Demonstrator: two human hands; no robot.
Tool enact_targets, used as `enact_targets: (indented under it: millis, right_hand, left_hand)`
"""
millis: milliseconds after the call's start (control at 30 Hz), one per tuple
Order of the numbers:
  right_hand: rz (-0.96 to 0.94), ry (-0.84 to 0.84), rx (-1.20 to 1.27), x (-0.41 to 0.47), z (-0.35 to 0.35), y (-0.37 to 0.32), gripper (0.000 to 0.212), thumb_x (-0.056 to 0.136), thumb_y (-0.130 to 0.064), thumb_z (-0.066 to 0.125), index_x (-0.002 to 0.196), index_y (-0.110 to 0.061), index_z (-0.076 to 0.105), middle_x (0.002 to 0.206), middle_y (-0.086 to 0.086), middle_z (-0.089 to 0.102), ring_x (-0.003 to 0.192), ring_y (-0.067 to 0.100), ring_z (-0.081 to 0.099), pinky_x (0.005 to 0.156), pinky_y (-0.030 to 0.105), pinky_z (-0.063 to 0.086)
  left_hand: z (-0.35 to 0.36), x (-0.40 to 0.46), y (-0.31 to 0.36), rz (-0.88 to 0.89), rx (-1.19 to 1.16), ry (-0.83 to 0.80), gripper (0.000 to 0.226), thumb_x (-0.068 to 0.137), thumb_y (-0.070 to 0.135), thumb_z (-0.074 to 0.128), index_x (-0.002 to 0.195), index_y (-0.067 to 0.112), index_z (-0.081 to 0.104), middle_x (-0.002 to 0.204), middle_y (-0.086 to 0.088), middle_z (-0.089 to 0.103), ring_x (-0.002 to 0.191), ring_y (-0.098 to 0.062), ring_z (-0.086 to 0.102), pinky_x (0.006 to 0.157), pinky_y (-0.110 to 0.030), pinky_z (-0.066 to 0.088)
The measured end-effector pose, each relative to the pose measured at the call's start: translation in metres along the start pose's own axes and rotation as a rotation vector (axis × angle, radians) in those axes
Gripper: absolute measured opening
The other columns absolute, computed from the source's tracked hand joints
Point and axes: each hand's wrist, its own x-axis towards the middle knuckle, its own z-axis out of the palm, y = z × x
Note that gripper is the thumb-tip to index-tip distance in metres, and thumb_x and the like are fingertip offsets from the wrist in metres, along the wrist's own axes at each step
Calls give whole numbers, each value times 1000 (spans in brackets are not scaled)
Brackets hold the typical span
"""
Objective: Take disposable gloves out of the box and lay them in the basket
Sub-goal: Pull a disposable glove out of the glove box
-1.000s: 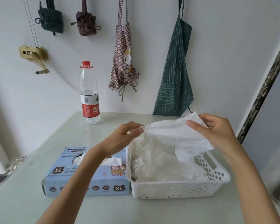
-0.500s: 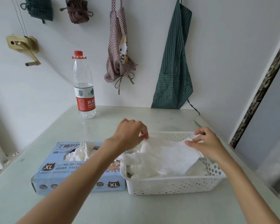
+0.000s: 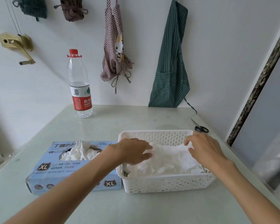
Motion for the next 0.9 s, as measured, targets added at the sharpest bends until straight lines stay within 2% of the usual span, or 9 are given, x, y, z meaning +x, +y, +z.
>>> enact_targets:
  millis: [100, 167, 233, 433, 633, 700, 767, 833, 900]
  right_hand:
    - [-75, -93, 246, 5, -3, -9, 12, 90, -28, 65, 102, -31, 64, 94, -13, 50, 79, 2, 50, 68, 14, 37]
    - [-93, -426, 264, 11, -1, -11, 47, 83, -48, 68, 125, -32, 55, 113, -9, 50, 100, 8, 52, 95, 28, 41]
    - [-93, -680, 95, 15, 4, -7, 78, 77, -59, 67, 143, -32, 34, 139, 0, 36, 127, 18, 40, 107, 37, 35]
    - [-90, -699, 47, 9, 25, 3, 77, 83, -45, 68, 144, -33, 24, 143, 1, 26, 131, 21, 31, 104, 36, 36]
    - [-49, -637, 163, 2, -1, 8, 79, 75, -49, 74, 141, -32, 34, 140, -4, 33, 134, 16, 28, 106, 33, 34]
    - [-27, -549, 271, -5, -8, 5, 62, 71, -45, 79, 125, -35, 50, 128, -9, 41, 125, 12, 36, 98, 28, 38]
    - [-26, -490, 430, -13, -8, -6, 37, 69, -42, 81, 100, -35, 62, 110, -12, 52, 101, 5, 49, 79, 19, 41]
    - [-70, -548, 476, -17, -6, -21, 16, 76, -34, 77, 87, -33, 65, 95, -11, 58, 80, 3, 52, 67, 13, 39]
    - [-93, -629, 446, -15, -7, -34, 7, 83, -26, 71, 86, -32, 66, 90, -9, 60, 77, 4, 54, 65, 12, 39]
  left_hand:
    - [5, 0, 0, -4, 119, -214, 68, 98, 56, 21, 152, 23, -1, 160, 5, -5, 147, -12, -2, 120, -38, 4]
    - [8, 3, -2, -5, 197, -255, 78, 94, 62, 21, 151, 19, -10, 159, 3, -13, 146, -11, -9, 120, -36, -2]
    - [11, 5, -5, -19, 266, -298, 87, 90, 68, 25, 150, 18, -13, 159, 2, -15, 146, -11, -10, 120, -37, -4]
    - [24, 18, -9, -42, 431, -306, 92, 88, 70, 31, 150, 19, -13, 159, 2, -16, 146, -13, -10, 119, -42, -3]
    - [-3, -3, -11, 32, 180, -23, 87, 82, 73, 43, 151, 24, 22, 159, 4, 16, 145, -17, 15, 118, -41, 13]
    - [-9, -16, -16, 1, 91, 89, 66, 83, 65, 51, 139, 30, 45, 148, 5, 40, 137, -17, 34, 111, -35, 27]
    - [-6, -27, -21, -32, 40, 200, 36, 84, 53, 61, 113, 32, 66, 122, 10, 62, 113, -11, 55, 89, -27, 36]
    - [0, -35, -22, -61, 3, 264, 19, 84, 42, 66, 97, 30, 73, 106, 13, 69, 97, -7, 62, 79, -23, 33]
    - [3, -37, -22, -77, -26, 283, 17, 87, 36, 65, 98, 28, 74, 105, 13, 71, 94, -8, 63, 82, -22, 35]
